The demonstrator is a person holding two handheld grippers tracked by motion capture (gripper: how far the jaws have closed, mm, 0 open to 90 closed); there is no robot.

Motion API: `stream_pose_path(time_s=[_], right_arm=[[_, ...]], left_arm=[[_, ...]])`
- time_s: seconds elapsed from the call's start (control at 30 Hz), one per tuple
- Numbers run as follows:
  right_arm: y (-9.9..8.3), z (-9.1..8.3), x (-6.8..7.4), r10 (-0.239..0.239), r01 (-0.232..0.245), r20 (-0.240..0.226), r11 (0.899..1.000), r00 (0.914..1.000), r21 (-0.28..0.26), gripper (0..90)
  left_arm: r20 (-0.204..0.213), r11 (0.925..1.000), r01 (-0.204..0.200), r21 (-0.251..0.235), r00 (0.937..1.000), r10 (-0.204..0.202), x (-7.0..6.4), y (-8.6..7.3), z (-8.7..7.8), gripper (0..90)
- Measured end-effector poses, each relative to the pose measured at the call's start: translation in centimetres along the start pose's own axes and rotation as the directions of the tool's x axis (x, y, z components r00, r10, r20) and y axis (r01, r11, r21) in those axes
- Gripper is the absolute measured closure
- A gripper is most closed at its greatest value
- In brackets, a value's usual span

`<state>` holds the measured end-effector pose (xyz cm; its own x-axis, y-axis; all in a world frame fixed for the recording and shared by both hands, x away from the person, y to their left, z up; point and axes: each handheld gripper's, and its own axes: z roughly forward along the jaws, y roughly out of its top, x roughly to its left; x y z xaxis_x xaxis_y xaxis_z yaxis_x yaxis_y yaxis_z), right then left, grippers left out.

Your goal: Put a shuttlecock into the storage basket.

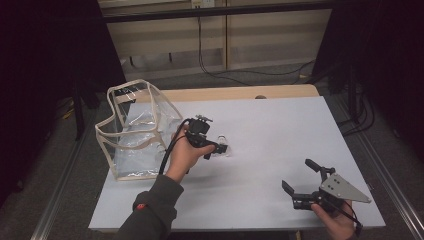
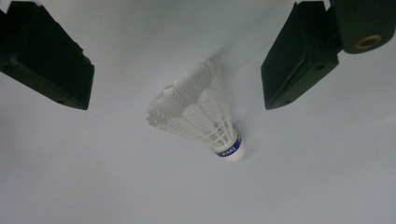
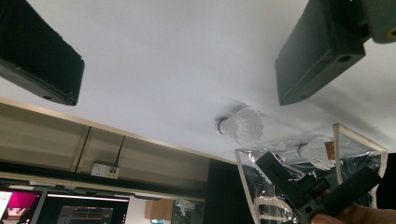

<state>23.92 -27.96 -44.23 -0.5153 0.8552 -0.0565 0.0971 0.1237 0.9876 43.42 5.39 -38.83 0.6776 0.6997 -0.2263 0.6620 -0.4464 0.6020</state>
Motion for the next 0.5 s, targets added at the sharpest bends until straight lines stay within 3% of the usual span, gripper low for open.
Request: stream_pose_path(time_s=[0.13, 0.23, 0.5], right_arm=[[0.01, -0.03, -0.03, 0.0, 0.0, 0.001, 1.0, 1.0, -0.001, 1.5], [0.01, -0.04, -0.05, -0.001, 0.001, 0.002, 1.0, 1.0, -0.002, 1.5], [0.03, -0.04, 0.01, -0.001, 0.001, 0.003, 1.0, 1.0, 0.0, 1.5]], left_arm=[[-0.004, 1.0, 0.008, 0.001, 1.0, -0.008, 0.01, -0.18, 0.34, 10.0], [-0.003, 0.9999, -0.009, 0.012, 1.0, 0.009, 0.14, -0.28, 0.46, 11.5], [-0.024, 0.9999, -0.011, -0.008, 0.9997, 0.01, 0.26, -0.77, 1.02, 18.3]])
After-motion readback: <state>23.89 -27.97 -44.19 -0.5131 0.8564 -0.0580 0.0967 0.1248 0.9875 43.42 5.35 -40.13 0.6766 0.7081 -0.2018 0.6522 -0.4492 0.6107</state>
